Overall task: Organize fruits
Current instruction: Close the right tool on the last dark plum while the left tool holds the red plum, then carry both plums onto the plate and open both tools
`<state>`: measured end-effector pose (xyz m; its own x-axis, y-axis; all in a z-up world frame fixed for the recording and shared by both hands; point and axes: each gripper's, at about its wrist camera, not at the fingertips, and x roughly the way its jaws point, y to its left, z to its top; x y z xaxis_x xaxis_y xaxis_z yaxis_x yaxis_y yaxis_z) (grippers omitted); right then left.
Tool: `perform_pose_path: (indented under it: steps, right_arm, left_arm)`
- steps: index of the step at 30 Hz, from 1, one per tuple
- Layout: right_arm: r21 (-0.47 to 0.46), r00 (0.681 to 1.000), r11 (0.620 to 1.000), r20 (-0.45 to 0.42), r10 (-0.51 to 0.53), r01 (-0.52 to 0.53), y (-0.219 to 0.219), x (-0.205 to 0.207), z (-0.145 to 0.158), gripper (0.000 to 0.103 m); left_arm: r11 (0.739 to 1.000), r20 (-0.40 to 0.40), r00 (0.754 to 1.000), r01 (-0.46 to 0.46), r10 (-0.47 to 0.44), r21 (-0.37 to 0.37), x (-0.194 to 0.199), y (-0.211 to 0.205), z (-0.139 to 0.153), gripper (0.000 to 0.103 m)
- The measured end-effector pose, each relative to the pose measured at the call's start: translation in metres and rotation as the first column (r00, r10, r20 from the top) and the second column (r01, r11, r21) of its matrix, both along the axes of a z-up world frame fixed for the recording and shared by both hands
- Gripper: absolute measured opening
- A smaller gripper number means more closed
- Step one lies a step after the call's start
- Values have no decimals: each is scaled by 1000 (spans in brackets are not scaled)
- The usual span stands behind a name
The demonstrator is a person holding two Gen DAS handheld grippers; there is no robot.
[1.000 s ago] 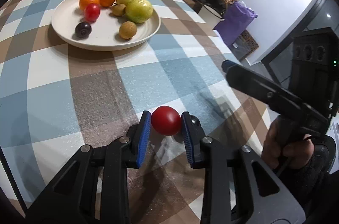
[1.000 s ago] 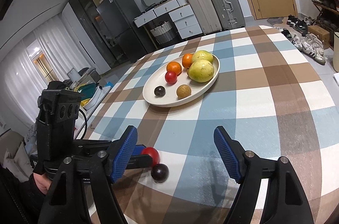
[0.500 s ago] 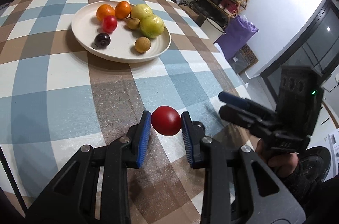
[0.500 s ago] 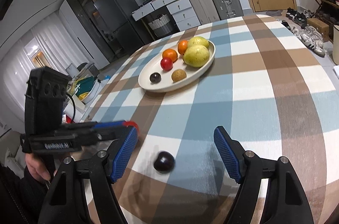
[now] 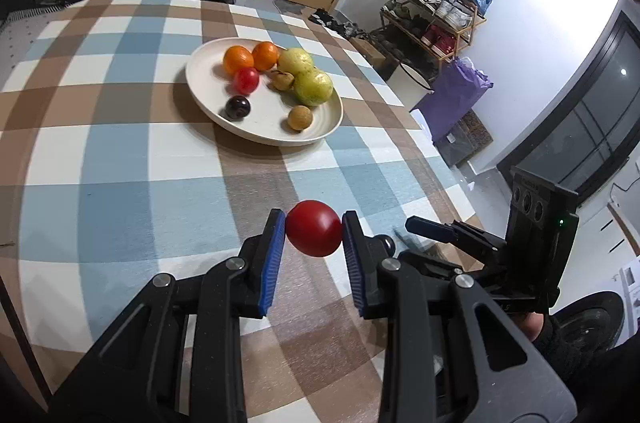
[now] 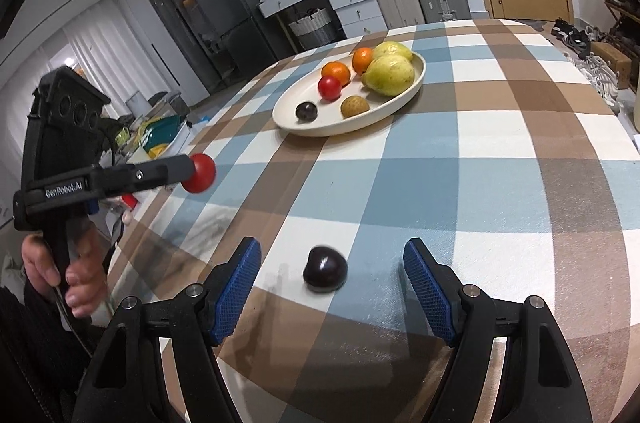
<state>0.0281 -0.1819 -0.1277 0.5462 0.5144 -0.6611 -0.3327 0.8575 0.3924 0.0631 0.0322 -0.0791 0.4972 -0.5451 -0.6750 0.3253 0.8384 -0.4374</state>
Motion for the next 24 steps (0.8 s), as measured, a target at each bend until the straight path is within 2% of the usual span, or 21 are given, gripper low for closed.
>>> perform_pose_path:
  steps: [7, 10, 12, 14, 15, 18, 20, 24]
  right_arm:
    - [-43, 1000, 999, -12, 27, -27, 13, 1, -5, 63]
    - [-43, 999, 998, -15, 42, -43, 18, 3, -7, 51]
    - [-69, 998, 996, -27, 58, -60, 23, 5, -10, 35]
    - [-95, 997, 993, -37, 71, -74, 28, 6, -12, 25]
    - [-95, 997, 993, -36, 72, -75, 29, 6, -12, 25]
    - [-20, 996, 997, -58, 73, -74, 24, 10, -14, 25]
    - [-40, 997, 997, -46, 61, -63, 24, 12, -11, 24]
    - [-7, 998, 999, -32, 50, -50, 21, 24, -2, 24]
  left_arm:
    - [1000, 9, 1000, 2, -2, -10, -10, 5, 3, 26]
    - [1000, 8, 1000, -9, 9, -16, -9, 10, 3, 26]
    - [1000, 11, 1000, -15, 15, -16, -8, 14, 3, 26]
    - [1000, 10, 1000, -16, 16, -17, -6, 15, 4, 26]
    - [1000, 10, 1000, -18, 19, -18, -4, 16, 4, 26]
    - [1000, 8, 1000, -22, 23, -14, 2, 18, 3, 26]
    - [999, 2, 999, -36, 36, -12, 9, 20, 2, 26]
    - [999, -7, 999, -49, 49, -17, 26, 22, 0, 26]
